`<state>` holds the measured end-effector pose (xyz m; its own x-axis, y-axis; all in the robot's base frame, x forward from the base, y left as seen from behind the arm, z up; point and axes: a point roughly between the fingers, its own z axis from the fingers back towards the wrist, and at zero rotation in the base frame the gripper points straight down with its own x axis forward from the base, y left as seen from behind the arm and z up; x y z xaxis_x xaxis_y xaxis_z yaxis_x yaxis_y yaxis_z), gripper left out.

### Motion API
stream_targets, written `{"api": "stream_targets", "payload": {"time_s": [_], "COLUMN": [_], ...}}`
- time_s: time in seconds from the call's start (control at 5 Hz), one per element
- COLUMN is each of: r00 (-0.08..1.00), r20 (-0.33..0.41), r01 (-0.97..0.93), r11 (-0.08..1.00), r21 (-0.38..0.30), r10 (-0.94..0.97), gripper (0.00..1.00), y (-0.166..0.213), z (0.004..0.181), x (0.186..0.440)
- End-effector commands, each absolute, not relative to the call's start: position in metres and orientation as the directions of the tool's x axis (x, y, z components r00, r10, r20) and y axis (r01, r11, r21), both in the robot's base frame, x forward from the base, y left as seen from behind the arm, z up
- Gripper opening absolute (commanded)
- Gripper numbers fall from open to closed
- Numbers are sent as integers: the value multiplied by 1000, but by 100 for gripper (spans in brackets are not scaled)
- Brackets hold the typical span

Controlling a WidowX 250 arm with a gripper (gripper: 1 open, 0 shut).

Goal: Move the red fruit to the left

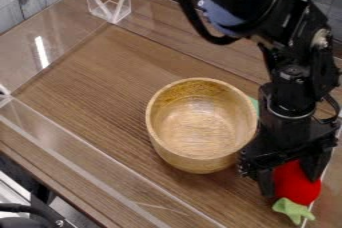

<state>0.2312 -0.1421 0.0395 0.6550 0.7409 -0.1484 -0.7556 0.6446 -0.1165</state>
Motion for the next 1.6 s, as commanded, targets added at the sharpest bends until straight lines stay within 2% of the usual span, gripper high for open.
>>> {"api": "stream_targets", "payload": {"time_s": [0.0,0.4,0.8,1.0,1.2,1.4], "r00": [658,668,686,689,698,690], "r20": [-127,-99,-68,-65,-71,-77], "r01": [-751,-739,-719,-715,-703,-705], "r11": [636,642,660,662,664,644], "r21": [-175,-205,-216,-224,-254,-297], "r10": [742,737,725,722,712,719], "gripper": [100,100,100,0,100,0], "y": [-143,-148,-148,-148,-134,-112], "z": [55,53,53,69,90,118], "x": [229,225,237,243,247,255]}}
